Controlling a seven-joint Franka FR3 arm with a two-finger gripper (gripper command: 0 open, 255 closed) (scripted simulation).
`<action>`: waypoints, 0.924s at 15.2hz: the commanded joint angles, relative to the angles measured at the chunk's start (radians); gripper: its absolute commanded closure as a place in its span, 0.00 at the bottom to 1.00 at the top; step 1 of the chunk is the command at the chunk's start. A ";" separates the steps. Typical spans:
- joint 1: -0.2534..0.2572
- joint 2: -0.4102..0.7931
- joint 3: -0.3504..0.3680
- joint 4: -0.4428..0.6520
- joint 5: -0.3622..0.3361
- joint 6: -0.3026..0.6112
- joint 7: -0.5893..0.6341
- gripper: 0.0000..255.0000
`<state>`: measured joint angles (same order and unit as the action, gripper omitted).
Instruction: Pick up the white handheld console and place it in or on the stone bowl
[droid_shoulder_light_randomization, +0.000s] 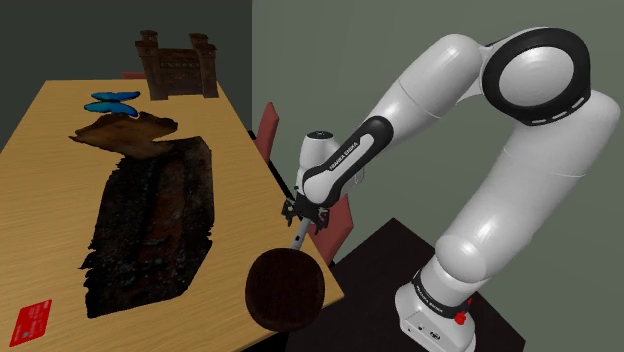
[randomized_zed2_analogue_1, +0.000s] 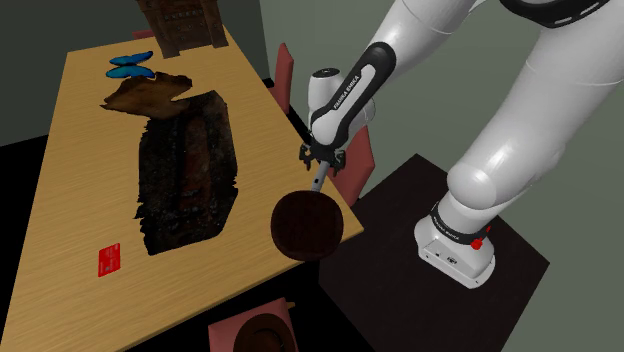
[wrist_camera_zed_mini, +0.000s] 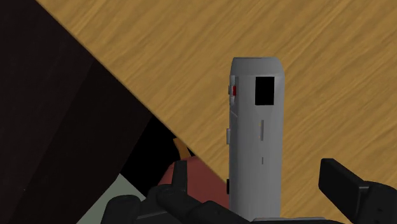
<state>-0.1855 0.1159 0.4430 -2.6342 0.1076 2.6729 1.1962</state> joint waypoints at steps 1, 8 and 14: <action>0.000 0.000 0.000 0.000 0.000 0.000 0.000 1.00; 0.000 0.000 0.000 0.000 0.000 0.000 0.000 1.00; -0.006 -0.069 0.013 0.000 0.046 -0.064 -0.029 1.00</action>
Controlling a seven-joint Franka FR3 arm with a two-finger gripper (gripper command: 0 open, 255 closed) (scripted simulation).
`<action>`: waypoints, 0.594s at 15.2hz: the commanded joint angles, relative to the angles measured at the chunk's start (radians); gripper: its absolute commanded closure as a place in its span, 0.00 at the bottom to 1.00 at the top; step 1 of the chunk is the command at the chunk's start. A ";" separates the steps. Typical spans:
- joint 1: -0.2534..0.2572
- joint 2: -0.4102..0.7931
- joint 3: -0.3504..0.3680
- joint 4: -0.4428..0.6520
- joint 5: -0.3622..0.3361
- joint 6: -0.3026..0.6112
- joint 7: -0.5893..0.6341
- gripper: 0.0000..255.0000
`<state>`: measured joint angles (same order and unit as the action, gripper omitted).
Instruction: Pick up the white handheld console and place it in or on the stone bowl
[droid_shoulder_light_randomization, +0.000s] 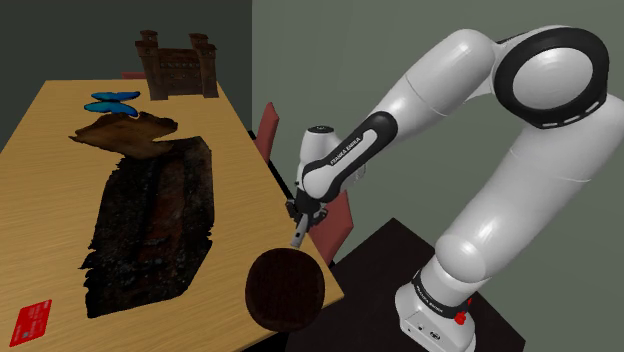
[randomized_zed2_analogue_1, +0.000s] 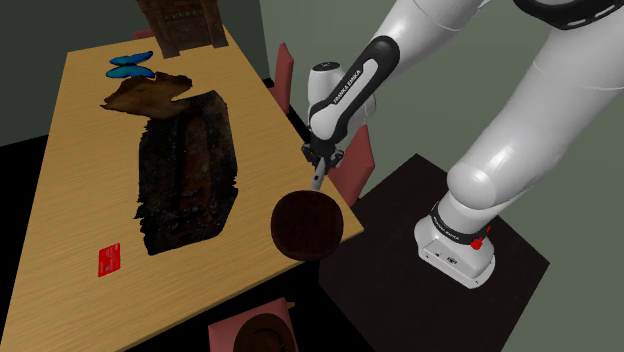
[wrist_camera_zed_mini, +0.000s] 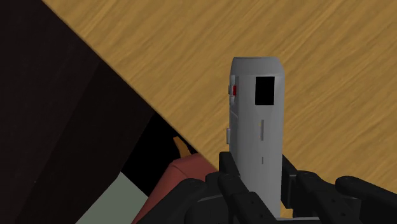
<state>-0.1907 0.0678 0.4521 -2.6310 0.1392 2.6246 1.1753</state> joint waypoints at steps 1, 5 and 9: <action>-0.001 -0.037 0.006 -0.003 0.025 -0.033 -0.014 1.00; 0.000 -0.102 0.008 0.003 0.059 -0.099 -0.035 1.00; 0.003 -0.163 0.005 0.012 0.085 -0.167 -0.050 1.00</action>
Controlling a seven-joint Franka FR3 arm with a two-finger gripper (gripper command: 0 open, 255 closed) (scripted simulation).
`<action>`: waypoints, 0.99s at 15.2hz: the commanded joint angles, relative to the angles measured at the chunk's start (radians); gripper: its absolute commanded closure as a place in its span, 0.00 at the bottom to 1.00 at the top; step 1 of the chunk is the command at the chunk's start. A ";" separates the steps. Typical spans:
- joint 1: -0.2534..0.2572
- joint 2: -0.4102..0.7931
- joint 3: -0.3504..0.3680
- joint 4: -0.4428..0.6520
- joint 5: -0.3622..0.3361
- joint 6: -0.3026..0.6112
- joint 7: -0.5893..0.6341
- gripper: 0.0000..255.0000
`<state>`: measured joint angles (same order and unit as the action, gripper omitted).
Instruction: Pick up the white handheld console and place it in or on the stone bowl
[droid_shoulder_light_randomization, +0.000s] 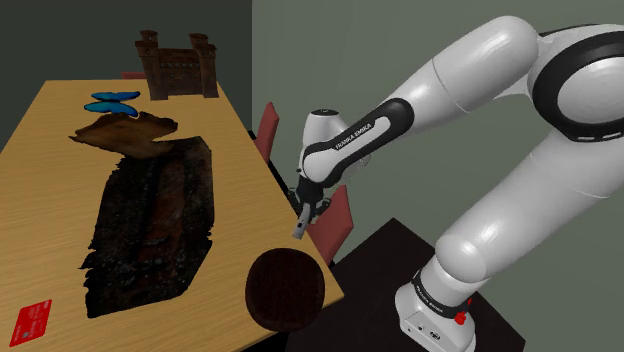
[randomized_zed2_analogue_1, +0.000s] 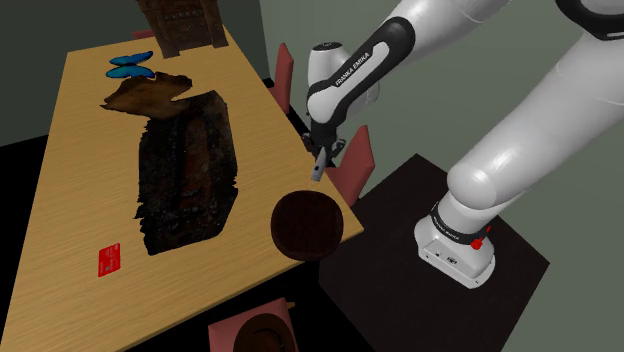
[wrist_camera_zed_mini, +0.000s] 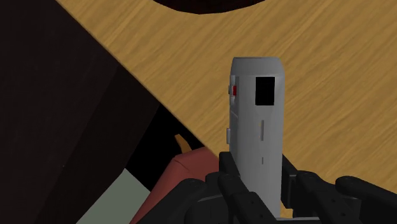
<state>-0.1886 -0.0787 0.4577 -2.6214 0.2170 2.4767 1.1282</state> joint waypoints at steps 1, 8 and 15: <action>0.002 -0.031 -0.002 0.005 0.012 -0.035 -0.006 1.00; 0.008 -0.123 -0.015 0.033 0.037 -0.152 -0.020 1.00; 0.013 -0.200 -0.031 0.072 0.047 -0.266 -0.026 1.00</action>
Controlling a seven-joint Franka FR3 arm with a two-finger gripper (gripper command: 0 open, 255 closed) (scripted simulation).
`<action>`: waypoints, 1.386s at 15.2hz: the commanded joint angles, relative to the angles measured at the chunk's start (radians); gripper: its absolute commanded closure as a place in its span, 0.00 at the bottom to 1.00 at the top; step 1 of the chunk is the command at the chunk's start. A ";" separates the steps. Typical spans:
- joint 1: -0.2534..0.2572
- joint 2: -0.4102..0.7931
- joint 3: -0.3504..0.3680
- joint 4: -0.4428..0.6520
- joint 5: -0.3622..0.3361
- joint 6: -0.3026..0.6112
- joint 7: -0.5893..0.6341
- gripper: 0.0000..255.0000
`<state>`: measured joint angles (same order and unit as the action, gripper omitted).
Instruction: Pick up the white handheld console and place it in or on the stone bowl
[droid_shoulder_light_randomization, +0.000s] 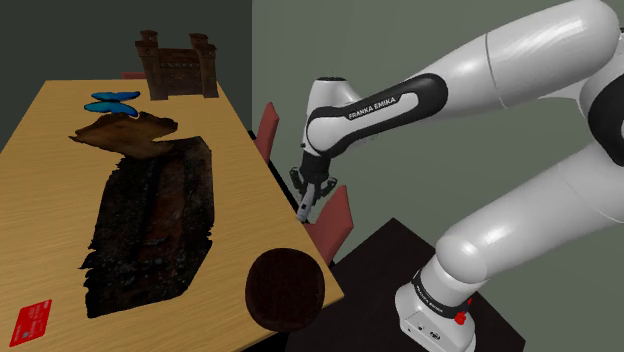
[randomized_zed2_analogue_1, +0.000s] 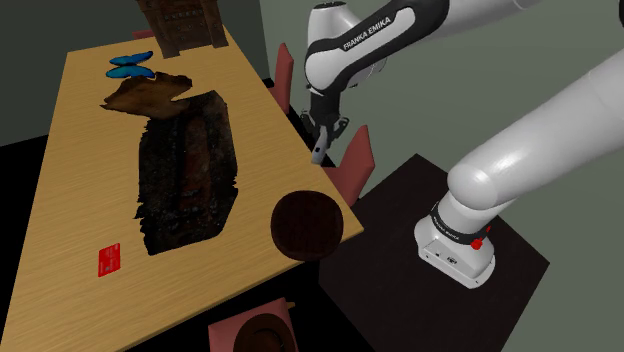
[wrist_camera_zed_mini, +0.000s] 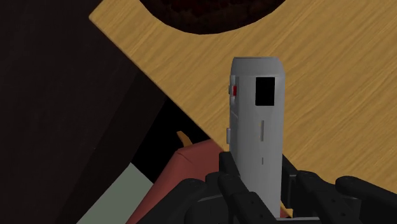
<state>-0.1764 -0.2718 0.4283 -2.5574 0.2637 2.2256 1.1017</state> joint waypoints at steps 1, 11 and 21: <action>0.001 -0.017 -0.004 0.014 0.001 -0.031 0.001 1.00; 0.098 -0.141 0.073 -0.022 0.092 -0.095 0.116 1.00; 0.250 -0.208 0.251 -0.016 0.221 -0.110 0.358 1.00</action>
<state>0.0596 -0.4833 0.6536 -2.5861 0.4743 2.1158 1.4232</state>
